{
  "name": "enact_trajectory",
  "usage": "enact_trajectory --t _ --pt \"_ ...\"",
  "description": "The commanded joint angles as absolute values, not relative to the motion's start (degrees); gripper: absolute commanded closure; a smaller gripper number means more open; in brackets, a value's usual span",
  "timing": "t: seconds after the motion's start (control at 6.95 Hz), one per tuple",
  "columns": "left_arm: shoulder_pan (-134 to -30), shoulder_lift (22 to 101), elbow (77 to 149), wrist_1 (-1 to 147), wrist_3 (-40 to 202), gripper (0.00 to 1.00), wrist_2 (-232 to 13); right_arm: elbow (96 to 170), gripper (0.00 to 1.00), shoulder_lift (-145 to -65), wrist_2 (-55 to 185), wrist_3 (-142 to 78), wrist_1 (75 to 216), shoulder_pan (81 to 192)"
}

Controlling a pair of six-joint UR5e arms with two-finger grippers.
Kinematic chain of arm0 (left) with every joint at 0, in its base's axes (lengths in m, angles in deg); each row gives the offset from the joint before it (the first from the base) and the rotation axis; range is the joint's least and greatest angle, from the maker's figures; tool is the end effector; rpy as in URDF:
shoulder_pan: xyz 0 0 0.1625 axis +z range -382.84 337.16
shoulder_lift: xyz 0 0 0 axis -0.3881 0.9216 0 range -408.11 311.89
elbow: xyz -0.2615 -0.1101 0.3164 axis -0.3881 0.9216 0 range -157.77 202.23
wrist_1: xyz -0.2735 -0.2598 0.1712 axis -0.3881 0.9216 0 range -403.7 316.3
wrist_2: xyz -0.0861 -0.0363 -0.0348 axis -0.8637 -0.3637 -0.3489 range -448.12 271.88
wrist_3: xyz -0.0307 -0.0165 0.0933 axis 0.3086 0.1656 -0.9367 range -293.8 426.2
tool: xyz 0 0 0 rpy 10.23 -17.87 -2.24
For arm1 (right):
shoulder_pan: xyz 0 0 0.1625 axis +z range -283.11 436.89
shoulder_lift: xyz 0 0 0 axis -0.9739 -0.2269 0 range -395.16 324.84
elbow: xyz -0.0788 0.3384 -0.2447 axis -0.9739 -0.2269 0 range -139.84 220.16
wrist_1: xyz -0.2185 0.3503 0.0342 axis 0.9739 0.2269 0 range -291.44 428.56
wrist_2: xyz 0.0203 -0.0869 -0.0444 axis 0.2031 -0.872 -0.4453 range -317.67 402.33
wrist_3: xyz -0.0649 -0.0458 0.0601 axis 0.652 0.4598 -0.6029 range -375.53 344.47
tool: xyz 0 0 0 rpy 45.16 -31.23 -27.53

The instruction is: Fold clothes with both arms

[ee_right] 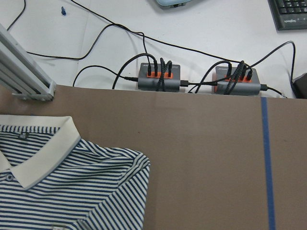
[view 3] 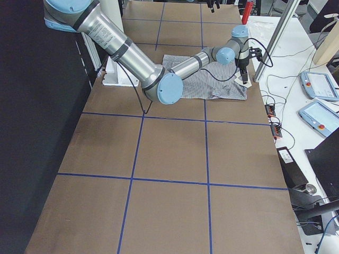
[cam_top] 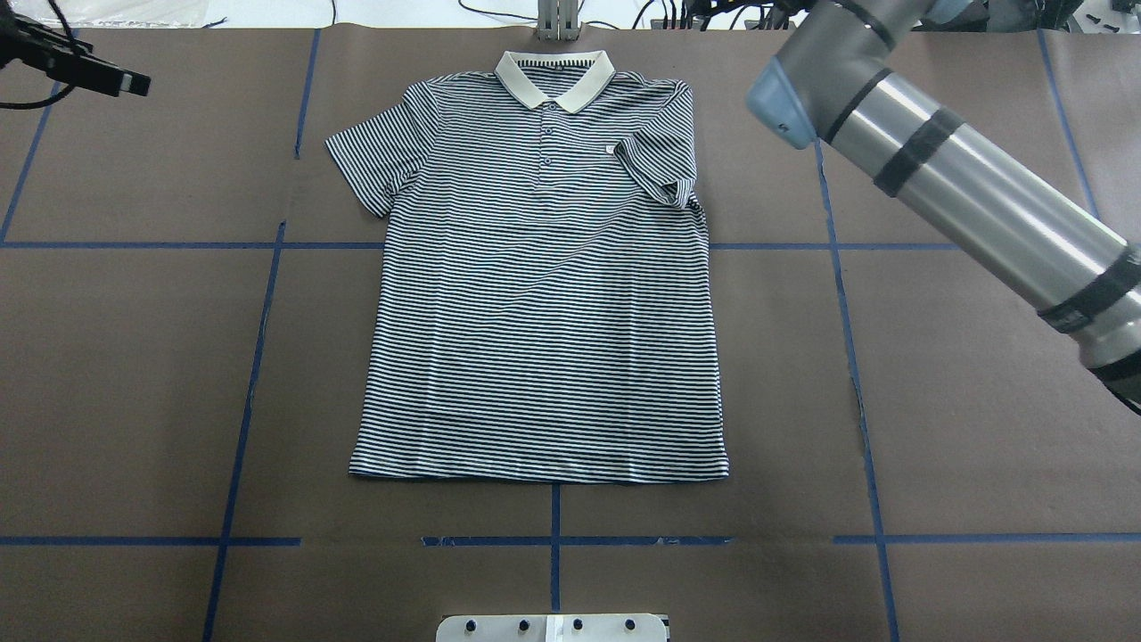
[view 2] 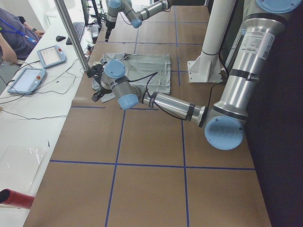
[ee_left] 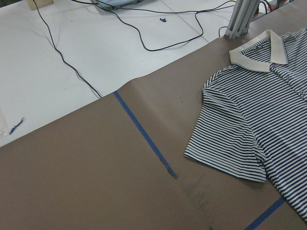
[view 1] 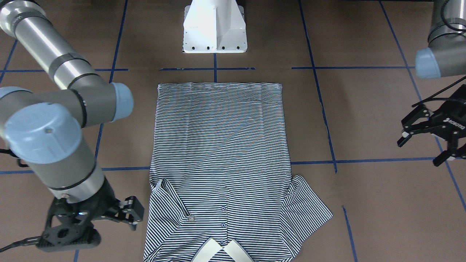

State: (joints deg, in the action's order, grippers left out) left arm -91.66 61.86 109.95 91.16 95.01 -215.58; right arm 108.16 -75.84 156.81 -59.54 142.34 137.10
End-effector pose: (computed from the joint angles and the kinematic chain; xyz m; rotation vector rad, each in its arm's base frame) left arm 0.1616 -0.6184 0.3907 0.7023 0.9724 0.2395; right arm -0.3203 -0.7448 0.2566 0.3539 -0.7734 0.0708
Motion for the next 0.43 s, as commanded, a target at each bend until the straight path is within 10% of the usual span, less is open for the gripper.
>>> enact_trajectory --t 0.0,0.29 --pt "-84.2 66.2 106.7 91.4 113.0 0.05 -203.6 115.8 0.0 -85.9 163.1 -49.1 141.9 143.0" --pt "-79.6 71.8 97.9 91.8 126.8 0.25 -191.4 116.7 0.0 -88.0 163.2 -47.4 141.7 143.6"
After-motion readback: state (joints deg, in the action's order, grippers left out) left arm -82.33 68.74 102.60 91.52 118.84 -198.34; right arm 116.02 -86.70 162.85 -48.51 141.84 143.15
